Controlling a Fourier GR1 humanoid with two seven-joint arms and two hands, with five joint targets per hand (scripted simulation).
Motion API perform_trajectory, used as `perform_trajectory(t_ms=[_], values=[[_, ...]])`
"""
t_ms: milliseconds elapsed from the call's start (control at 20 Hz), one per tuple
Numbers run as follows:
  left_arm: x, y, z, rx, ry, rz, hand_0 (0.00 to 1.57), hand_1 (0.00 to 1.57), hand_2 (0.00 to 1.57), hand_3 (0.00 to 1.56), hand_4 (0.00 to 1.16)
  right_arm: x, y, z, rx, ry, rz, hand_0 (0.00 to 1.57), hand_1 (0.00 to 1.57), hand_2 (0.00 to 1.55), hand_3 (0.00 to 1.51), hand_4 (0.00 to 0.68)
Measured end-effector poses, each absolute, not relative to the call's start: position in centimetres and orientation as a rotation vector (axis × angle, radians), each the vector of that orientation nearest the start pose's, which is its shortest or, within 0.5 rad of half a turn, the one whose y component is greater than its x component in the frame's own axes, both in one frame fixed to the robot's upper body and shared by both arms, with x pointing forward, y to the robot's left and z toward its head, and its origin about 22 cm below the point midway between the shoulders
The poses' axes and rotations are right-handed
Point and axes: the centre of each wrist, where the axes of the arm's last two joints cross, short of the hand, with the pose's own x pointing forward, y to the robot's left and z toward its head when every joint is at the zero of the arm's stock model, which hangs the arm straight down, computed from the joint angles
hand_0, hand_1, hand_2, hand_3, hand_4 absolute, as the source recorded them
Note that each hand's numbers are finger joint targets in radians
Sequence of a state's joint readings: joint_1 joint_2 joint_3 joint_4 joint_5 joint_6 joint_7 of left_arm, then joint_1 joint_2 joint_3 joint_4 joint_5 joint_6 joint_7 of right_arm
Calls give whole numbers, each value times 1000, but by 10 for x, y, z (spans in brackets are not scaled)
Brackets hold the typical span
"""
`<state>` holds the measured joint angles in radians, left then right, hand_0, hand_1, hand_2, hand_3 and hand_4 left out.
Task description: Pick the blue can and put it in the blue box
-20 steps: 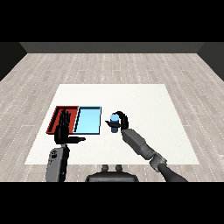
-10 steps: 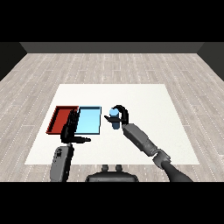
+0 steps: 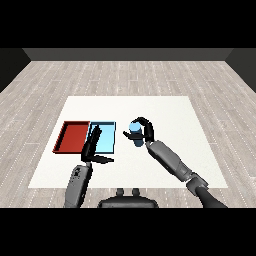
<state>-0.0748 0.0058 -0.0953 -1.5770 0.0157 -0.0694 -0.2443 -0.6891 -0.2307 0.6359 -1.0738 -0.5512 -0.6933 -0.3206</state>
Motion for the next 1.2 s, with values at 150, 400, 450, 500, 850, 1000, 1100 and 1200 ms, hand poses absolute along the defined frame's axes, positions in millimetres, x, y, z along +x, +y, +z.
perform_trajectory(t_ms=[150,400,450,500,850,1000,1100,1200], values=[[260,189,18,-190,-1873,-142,0,0,0,0,0,335,-125,49,-89,-1845,95,1421,1421,1445,1405,616],[265,167,14,-262,-1840,-148,0,0,0,0,0,322,-133,51,-99,-1856,128,1440,1440,1451,1399,615],[268,165,14,-268,-1829,-149,0,0,0,0,0,321,-135,57,-103,-1862,133,1444,1444,1451,1398,614],[270,165,16,-282,-1815,-150,0,0,0,0,0,320,-136,61,-105,-1863,141,1442,1442,1452,1397,611],[277,141,8,-328,-1760,-152,0,0,0,0,0,312,-133,63,-78,-1874,175,1484,1484,1468,1402,619],[274,135,4,-323,-1751,-162,0,0,0,0,0,314,-129,74,-73,-1874,181,1487,1487,1467,1400,609],[277,128,-1,-319,-1741,-161,0,0,0,0,0,312,-125,70,-77,-1882,187,1489,1489,1466,1399,606],[279,123,-1,-321,-1733,-158,0,0,0,0,0,309,-125,69,-67,-1888,198,1486,1486,1467,1398,609]])
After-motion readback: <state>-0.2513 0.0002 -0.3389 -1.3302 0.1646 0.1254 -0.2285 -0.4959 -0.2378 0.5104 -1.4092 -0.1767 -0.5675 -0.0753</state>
